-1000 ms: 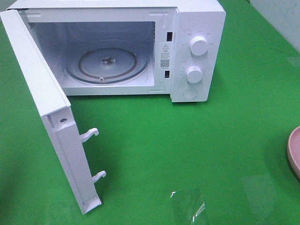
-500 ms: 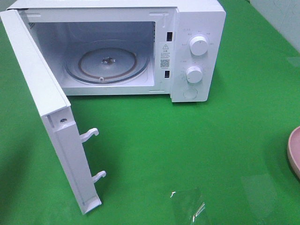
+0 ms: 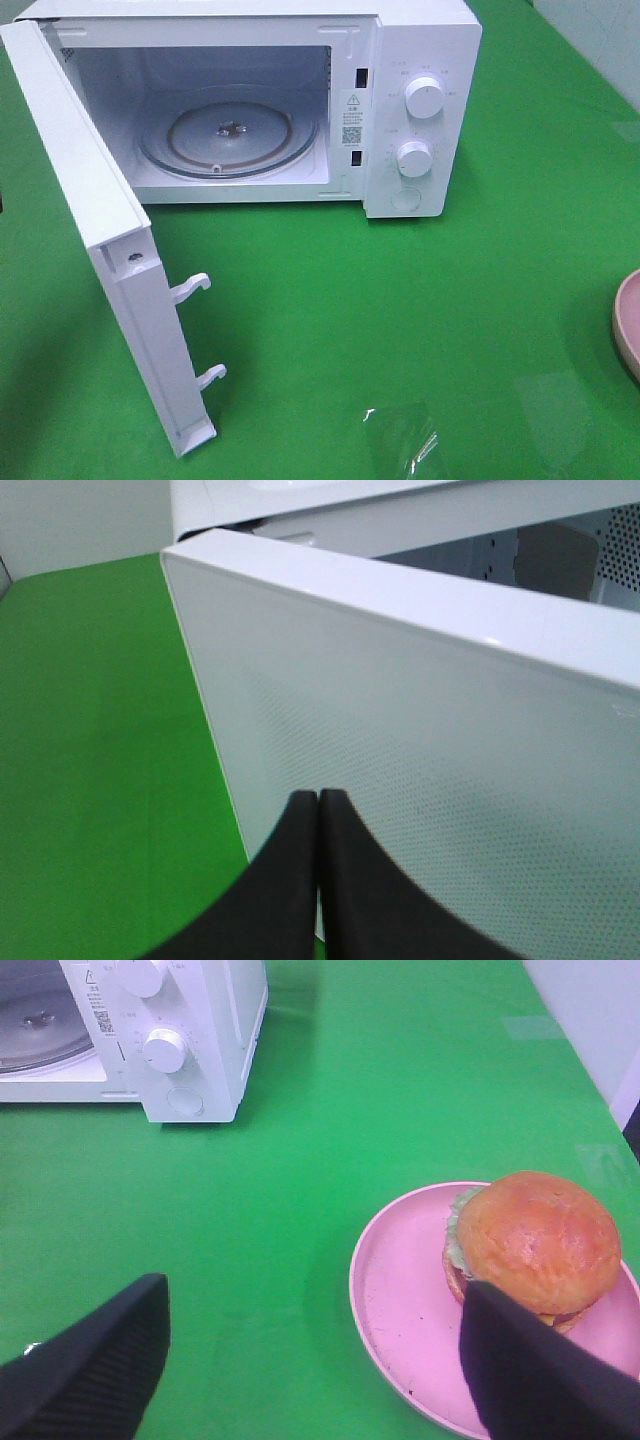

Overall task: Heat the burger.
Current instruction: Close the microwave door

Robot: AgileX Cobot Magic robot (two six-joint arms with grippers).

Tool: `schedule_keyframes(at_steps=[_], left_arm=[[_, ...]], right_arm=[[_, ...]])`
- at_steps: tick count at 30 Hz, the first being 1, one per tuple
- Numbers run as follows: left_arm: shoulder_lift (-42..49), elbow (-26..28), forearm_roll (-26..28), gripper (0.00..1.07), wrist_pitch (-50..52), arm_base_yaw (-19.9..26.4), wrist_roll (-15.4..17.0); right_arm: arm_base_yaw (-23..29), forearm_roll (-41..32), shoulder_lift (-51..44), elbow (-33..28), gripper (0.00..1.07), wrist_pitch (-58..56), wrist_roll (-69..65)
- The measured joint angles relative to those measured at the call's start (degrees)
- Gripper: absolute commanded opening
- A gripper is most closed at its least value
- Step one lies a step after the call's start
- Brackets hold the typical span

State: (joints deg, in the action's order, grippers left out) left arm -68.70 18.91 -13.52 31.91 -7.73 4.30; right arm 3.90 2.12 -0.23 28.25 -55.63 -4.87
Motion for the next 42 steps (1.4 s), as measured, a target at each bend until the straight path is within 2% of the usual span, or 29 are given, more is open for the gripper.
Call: schedule_keyframes(at_steps=[5,6,8,9,13,18,29,37,42], left_arm=[[-3.2,0.0,-3.3,0.0,2.6,0.0,2.1],[-4.9,0.0,-5.5,0.0,4.1,0.0,4.1],[-5.7,0.0,-6.4,0.0,4.7,0.0,4.6],[-7.7,0.0,-8.4,0.0,5.7,0.0,6.6],[-9.9,0.1,-9.7,0.0,7.2,0.0,9.0],[-11.0,0.1,-10.0,0.0,7.9,-0.3,9.4],[-16.2,2.8,-9.2,0.0,8.0,-6.1,9.6],[-21.0,8.0,-4.1,0.0,7.6,-12.7,9.6],[-22.6,10.3,-2.6,0.0,7.1,-14.9,9.6]], right_arm=[[0.0,0.0,0.0,0.0,0.76,0.0,0.0],[0.0,0.0,0.0,0.0,0.76,0.0,0.0],[0.0,0.0,0.0,0.0,0.76,0.0,0.0],[0.0,0.0,0.0,0.0,0.76,0.0,0.0],[0.0,0.0,0.0,0.0,0.76,0.0,0.0],[0.0,0.0,0.0,0.0,0.76,0.0,0.0],[0.0,0.0,0.0,0.0,0.76,0.0,0.0],[0.0,0.0,0.0,0.0,0.76,0.0,0.0],[0.0,0.0,0.0,0.0,0.75,0.0,0.0]])
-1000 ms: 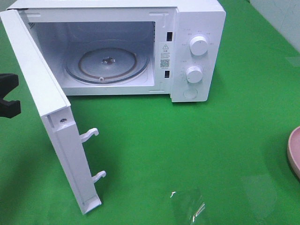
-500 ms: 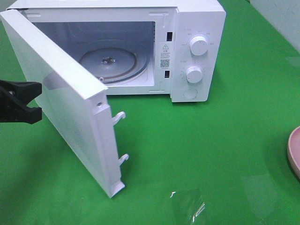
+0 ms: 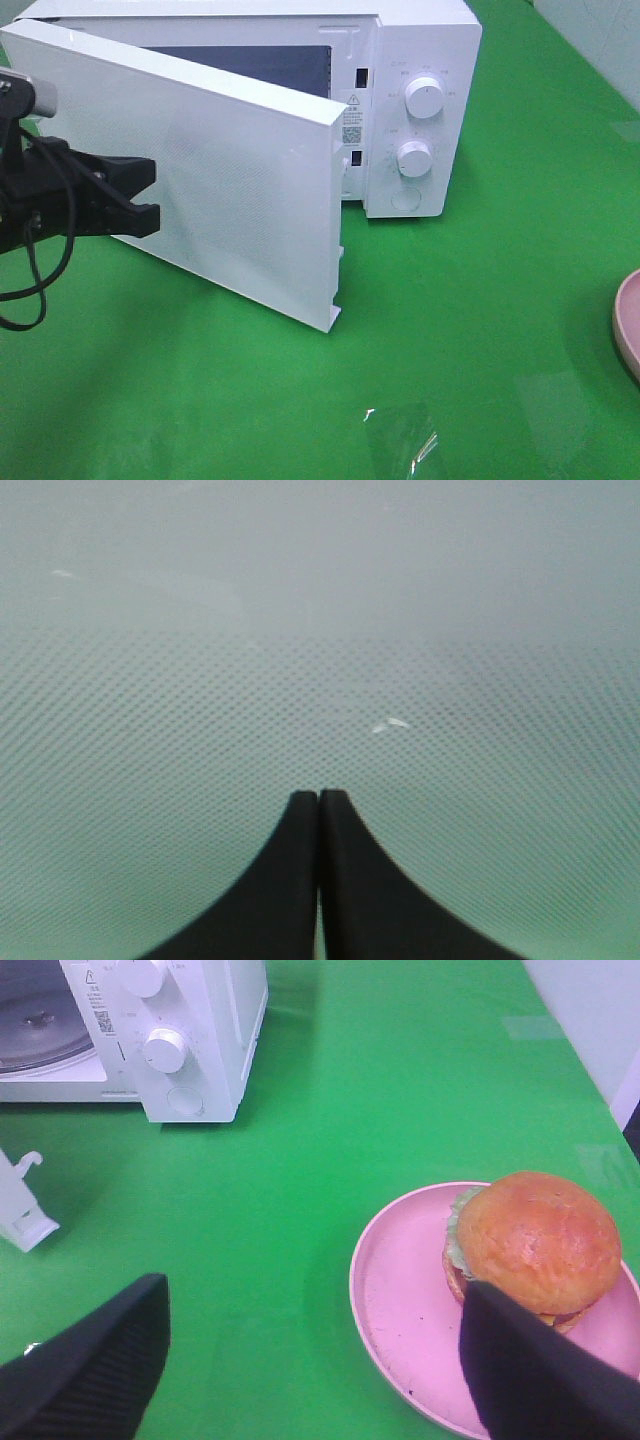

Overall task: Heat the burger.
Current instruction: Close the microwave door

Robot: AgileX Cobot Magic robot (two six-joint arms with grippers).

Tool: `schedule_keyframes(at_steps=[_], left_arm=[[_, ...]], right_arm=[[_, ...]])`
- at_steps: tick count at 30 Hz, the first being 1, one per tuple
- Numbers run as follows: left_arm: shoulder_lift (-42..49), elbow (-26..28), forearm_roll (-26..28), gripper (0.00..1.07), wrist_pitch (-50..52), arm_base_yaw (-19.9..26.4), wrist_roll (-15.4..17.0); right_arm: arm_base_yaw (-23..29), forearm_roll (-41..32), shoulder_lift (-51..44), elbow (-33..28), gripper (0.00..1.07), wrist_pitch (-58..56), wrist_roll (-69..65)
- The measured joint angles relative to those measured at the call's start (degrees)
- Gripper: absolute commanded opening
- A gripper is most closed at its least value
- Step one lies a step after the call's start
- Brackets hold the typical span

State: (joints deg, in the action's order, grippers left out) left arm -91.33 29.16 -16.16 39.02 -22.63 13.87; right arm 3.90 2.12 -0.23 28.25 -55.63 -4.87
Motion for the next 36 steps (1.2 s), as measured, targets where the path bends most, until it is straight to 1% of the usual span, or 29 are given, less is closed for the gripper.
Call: schedule_keyframes(at_steps=[1,2,3,4,6,7,8,10,11,12,13,16,17,20,22,23,24,25,26,29,31,36], left_arm=[[-1.3,1.7,0.9,0.0,-1.0,-1.7,0.0],[-1.3,1.7,0.9,0.0,-1.0,-1.7,0.0],[-2.8,3.5,1.6,0.0,-1.8,-3.1,-0.6],[-2.8,3.5,1.6,0.0,-1.8,-3.1,-0.6],[-5.8,7.0,2.8,0.0,-2.3,-5.2,-1.7],[-5.8,7.0,2.8,0.0,-2.3,-5.2,-1.7],[-7.3,8.9,3.1,0.0,-2.4,-6.1,-1.8],[-7.7,9.4,3.3,0.0,-2.4,-6.5,-1.9],[-9.2,11.4,4.4,0.0,-2.4,-7.3,-2.1],[-9.2,11.4,4.4,0.0,-2.4,-7.3,-2.1],[-10.4,13.1,5.4,0.0,-2.4,-7.9,-2.1],[-11.7,14.7,6.1,0.0,-2.5,-8.4,-2.1],[-12.9,16.4,7.0,0.0,-2.9,-8.8,-2.1],[-13.5,17.4,7.3,0.0,-3.2,-8.9,-2.1],[-15.6,20.6,7.8,0.0,-4.5,-9.4,-2.1],[-15.6,20.6,7.8,0.0,-4.5,-9.4,-2.1],[-16.6,22.4,8.1,0.0,-4.9,-9.6,-2.1],[-16.6,22.4,8.1,0.0,-4.9,-9.6,-2.1],[-17.6,24.2,8.3,0.0,-5.3,-9.7,-2.1],[-18.0,24.9,8.3,0.0,-5.4,-9.7,-2.1],[-19.9,27.5,7.7,0.0,-6.5,-10.4,-2.1],[-21.6,29.7,7.6,0.0,-7.4,-10.9,-2.2]], right_arm=[[0.0,0.0,0.0,0.0,0.75,0.0,0.0],[0.0,0.0,0.0,0.0,0.75,0.0,0.0],[0.0,0.0,0.0,0.0,0.75,0.0,0.0],[0.0,0.0,0.0,0.0,0.75,0.0,0.0],[0.0,0.0,0.0,0.0,0.75,0.0,0.0],[0.0,0.0,0.0,0.0,0.75,0.0,0.0],[0.0,0.0,0.0,0.0,0.75,0.0,0.0],[0.0,0.0,0.0,0.0,0.75,0.0,0.0],[0.0,0.0,0.0,0.0,0.75,0.0,0.0],[0.0,0.0,0.0,0.0,0.75,0.0,0.0],[0.0,0.0,0.0,0.0,0.75,0.0,0.0],[0.0,0.0,0.0,0.0,0.75,0.0,0.0],[0.0,0.0,0.0,0.0,0.75,0.0,0.0],[0.0,0.0,0.0,0.0,0.75,0.0,0.0],[0.0,0.0,0.0,0.0,0.75,0.0,0.0],[0.0,0.0,0.0,0.0,0.75,0.0,0.0],[0.0,0.0,0.0,0.0,0.75,0.0,0.0],[0.0,0.0,0.0,0.0,0.75,0.0,0.0],[0.0,0.0,0.0,0.0,0.75,0.0,0.0],[0.0,0.0,0.0,0.0,0.75,0.0,0.0],[0.0,0.0,0.0,0.0,0.75,0.0,0.0],[0.0,0.0,0.0,0.0,0.75,0.0,0.0]])
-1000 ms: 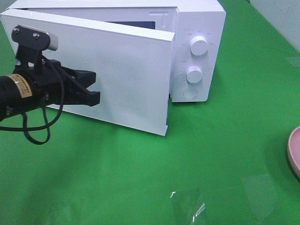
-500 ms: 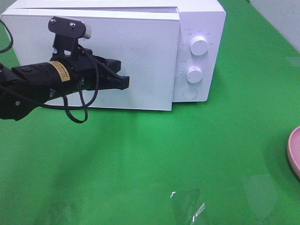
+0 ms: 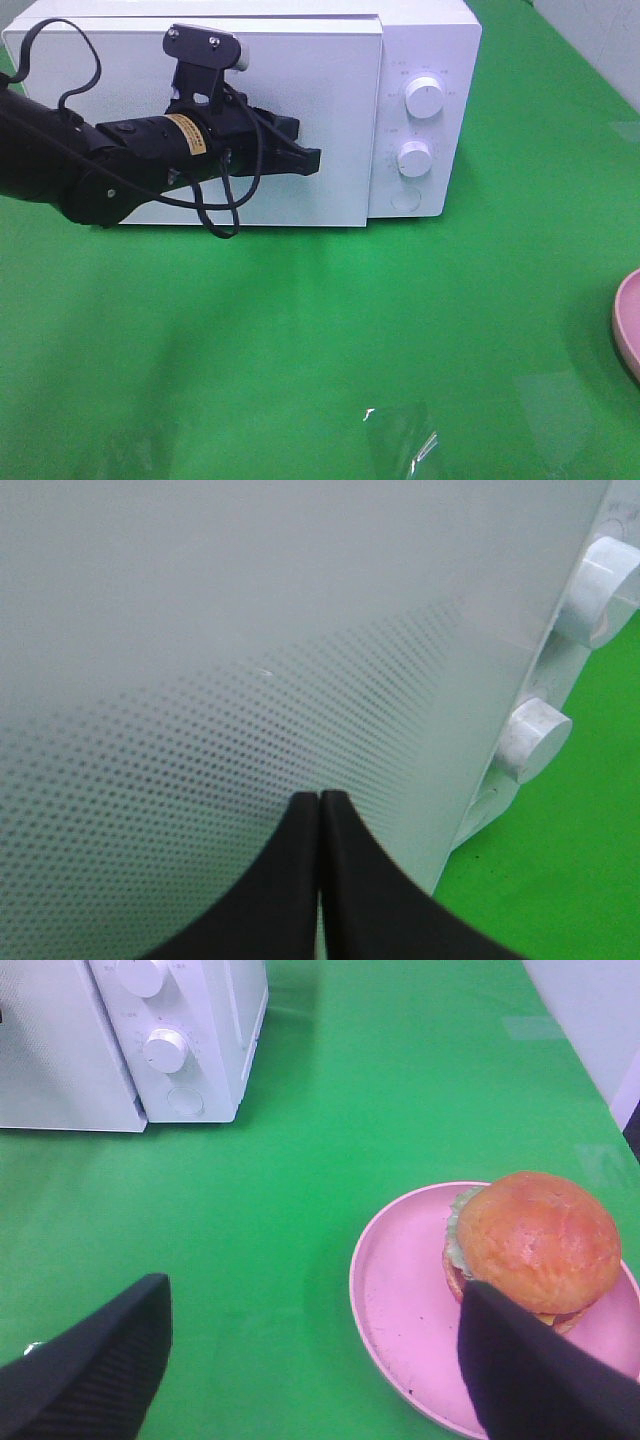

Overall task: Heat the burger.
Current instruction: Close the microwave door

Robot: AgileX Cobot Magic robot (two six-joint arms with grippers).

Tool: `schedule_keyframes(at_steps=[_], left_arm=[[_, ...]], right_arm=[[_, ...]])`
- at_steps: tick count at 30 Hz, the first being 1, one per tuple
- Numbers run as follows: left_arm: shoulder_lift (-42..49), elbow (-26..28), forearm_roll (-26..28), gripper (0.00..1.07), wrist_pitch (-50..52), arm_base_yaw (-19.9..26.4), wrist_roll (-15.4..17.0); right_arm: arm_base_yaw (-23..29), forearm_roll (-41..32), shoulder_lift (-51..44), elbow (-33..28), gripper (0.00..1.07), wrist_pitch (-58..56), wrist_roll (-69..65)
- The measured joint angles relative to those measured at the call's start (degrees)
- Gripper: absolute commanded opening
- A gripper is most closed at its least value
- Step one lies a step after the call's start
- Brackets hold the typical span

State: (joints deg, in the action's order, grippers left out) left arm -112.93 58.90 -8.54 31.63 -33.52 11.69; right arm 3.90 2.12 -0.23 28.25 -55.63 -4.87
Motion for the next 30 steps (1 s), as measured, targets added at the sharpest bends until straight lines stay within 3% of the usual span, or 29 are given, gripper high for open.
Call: schedule_keyframes(at_steps=[10,17,26,27,28,29,30], left_arm=[[-3.2,6.1,0.3,0.0,-4.6,-0.7,-1.6],[-3.6,6.9,2.6,0.0,-5.8,-1.1,-3.0],[-1.1,8.3,7.4,0.01,-18.7,-2.0,-3.2],[-0.1,8.6,8.3,0.09,-22.3,-2.3,-3.2],[-0.1,8.6,8.3,0.09,-22.3,-2.3,-3.2],[1.3,8.7,8.5,0.19,-26.1,-2.8,-3.2],[2.6,8.7,8.5,0.39,-29.9,-4.0,-3.2]], right_arm=[[0.0,0.0,0.0,0.0,0.75,0.0,0.0],[0.0,0.0,0.0,0.0,0.75,0.0,0.0],[0.0,0.0,0.0,0.0,0.75,0.0,0.0],[0.0,0.0,0.0,0.0,0.75,0.0,0.0],[0.0,0.0,0.0,0.0,0.75,0.0,0.0],[0.0,0.0,0.0,0.0,0.75,0.0,0.0],[0.0,0.0,0.0,0.0,0.75,0.0,0.0]])
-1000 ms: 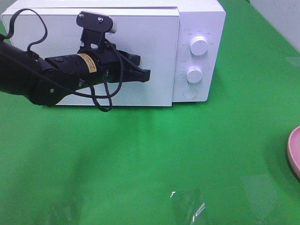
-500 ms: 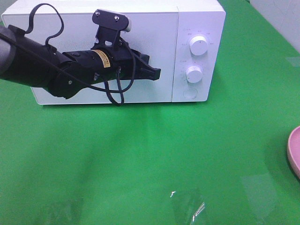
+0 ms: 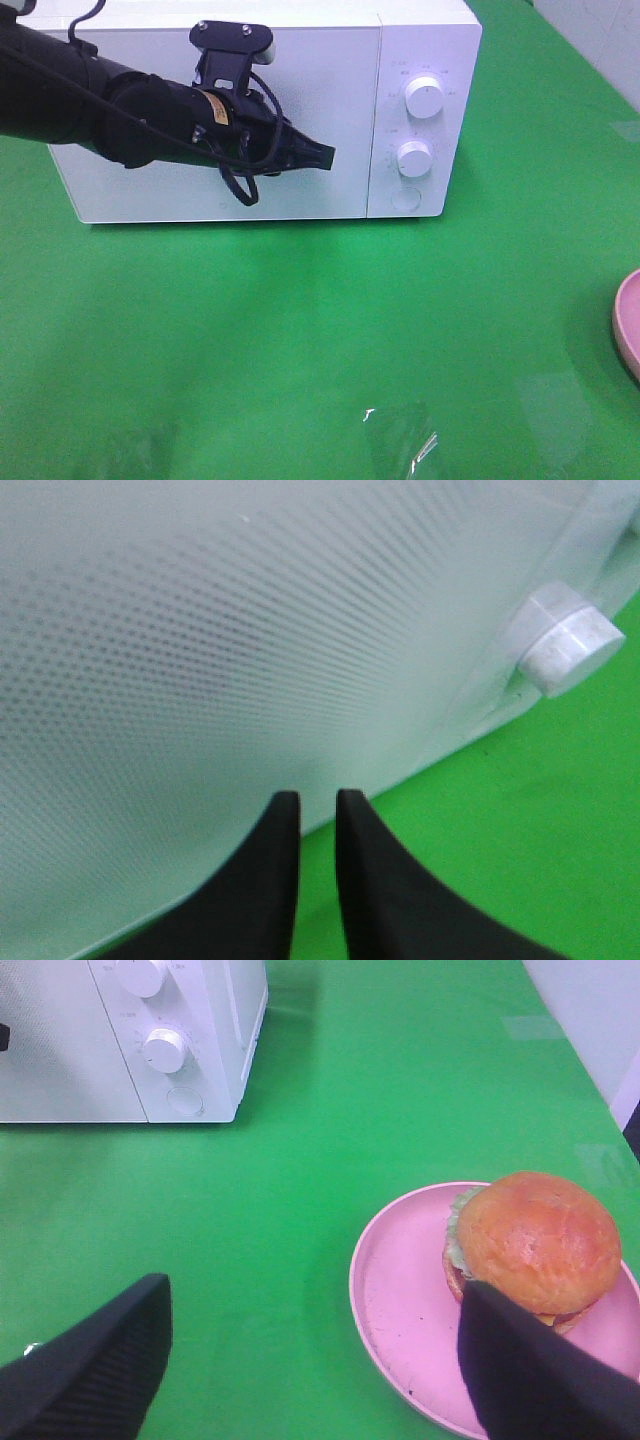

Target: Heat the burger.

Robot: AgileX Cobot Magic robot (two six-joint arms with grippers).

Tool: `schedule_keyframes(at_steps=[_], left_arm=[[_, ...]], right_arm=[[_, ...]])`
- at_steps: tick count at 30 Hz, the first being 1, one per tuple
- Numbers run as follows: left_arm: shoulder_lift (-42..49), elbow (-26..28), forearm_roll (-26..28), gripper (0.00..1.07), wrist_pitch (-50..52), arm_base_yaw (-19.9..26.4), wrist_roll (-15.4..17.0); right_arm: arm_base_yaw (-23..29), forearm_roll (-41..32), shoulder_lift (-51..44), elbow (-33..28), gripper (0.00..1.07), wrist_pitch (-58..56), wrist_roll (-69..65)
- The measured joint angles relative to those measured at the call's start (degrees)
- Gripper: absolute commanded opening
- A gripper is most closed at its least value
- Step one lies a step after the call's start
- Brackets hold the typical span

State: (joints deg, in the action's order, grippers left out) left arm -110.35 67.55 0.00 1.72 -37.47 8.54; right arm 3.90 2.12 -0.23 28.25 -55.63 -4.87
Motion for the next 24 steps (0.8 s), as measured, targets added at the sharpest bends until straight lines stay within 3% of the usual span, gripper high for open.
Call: schedule_keyframes(at_steps=[1,2,3,4,5,6,7,8,13,19,24], left_arm=[[0.0,0.0,0.0,0.39,0.0,0.0,0.0],[1.1,0.0,0.0,0.59,-3.3,-1.3,0.0],[1.1,0.0,0.0,0.59,-3.3,-1.3,0.0],[1.7,0.0,0.0,0.69,-5.3,-1.9,0.0],[1.7,0.0,0.0,0.69,-5.3,-1.9,0.0],[2.8,0.0,0.0,0.84,-9.1,-3.3,0.0],[2.8,0.0,0.0,0.84,-9.1,-3.3,0.0],[4.1,0.0,0.0,0.92,-13.9,-4.9,0.2],[8.1,0.0,1.2,0.93,-27.3,-8.9,0.5],[11.0,0.0,1.3,0.93,-34.4,-9.4,0.5],[14.7,0.1,1.1,0.93,-46.8,-9.4,0.5]], right_arm=[[0.0,0.0,0.0,0.0,0.75,0.0,0.0],[0.0,0.0,0.0,0.0,0.75,0.0,0.0],[0.0,0.0,0.0,0.0,0.75,0.0,0.0],[0.0,0.0,0.0,0.0,0.75,0.0,0.0],[0.0,0.0,0.0,0.0,0.75,0.0,0.0],[0.0,0.0,0.0,0.0,0.75,0.0,0.0],[0.0,0.0,0.0,0.0,0.75,0.0,0.0],[0.0,0.0,0.0,0.0,0.75,0.0,0.0],[0.0,0.0,0.0,0.0,0.75,0.0,0.0],[0.0,0.0,0.0,0.0,0.75,0.0,0.0],[0.0,0.0,0.0,0.0,0.75,0.0,0.0]])
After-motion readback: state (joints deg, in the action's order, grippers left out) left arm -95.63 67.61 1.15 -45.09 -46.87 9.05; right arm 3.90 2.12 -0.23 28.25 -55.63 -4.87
